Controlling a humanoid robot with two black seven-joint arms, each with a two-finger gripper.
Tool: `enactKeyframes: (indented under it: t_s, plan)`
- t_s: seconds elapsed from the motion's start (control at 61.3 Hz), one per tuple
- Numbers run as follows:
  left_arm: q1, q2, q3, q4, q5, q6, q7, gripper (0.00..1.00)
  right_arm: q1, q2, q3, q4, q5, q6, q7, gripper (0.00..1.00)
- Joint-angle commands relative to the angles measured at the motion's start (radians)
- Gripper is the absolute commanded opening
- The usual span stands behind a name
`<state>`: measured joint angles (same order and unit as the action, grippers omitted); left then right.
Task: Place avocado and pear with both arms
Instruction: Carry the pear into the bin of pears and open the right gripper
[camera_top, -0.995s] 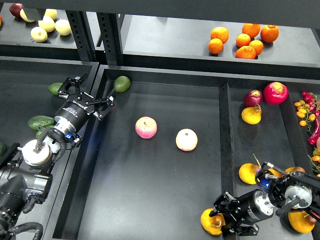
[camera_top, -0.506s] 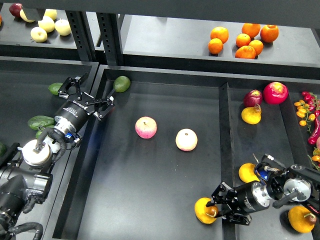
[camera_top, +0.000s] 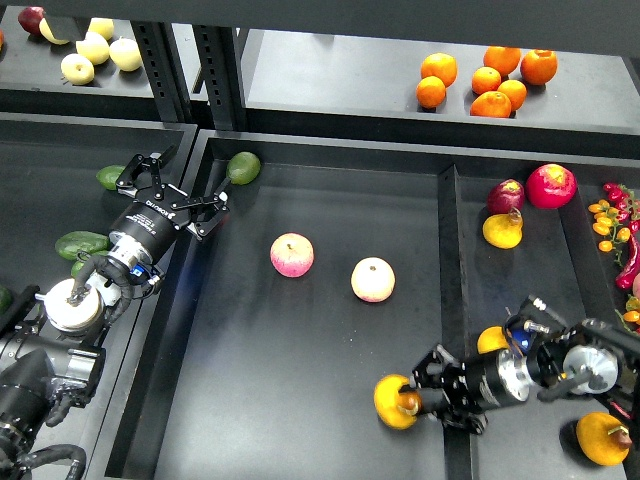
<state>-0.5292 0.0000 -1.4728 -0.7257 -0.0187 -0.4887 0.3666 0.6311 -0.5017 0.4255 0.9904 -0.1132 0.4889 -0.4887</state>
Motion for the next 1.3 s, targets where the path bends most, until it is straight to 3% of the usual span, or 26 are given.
enactKeyframes:
  t_s: [0.0,0.571,1.289]
  plan:
    - [0.0,0.0,0.0,0.0,0.0,0.0,0.0,0.99,0.002,-0.073,0.001,0.023,0.029,0.0,0.0,0.03]
    - [0.003,0.0,-0.001,-0.003,-0.001,0.0,0.002,0.99,-0.056,-0.344,-0.017,0.07,0.125,0.0,0.0,0.05]
    - [0.003,0.0,-0.001,-0.009,0.0,0.0,0.003,0.99,-0.232,-0.302,-0.008,-0.001,0.116,0.0,0.0,0.08]
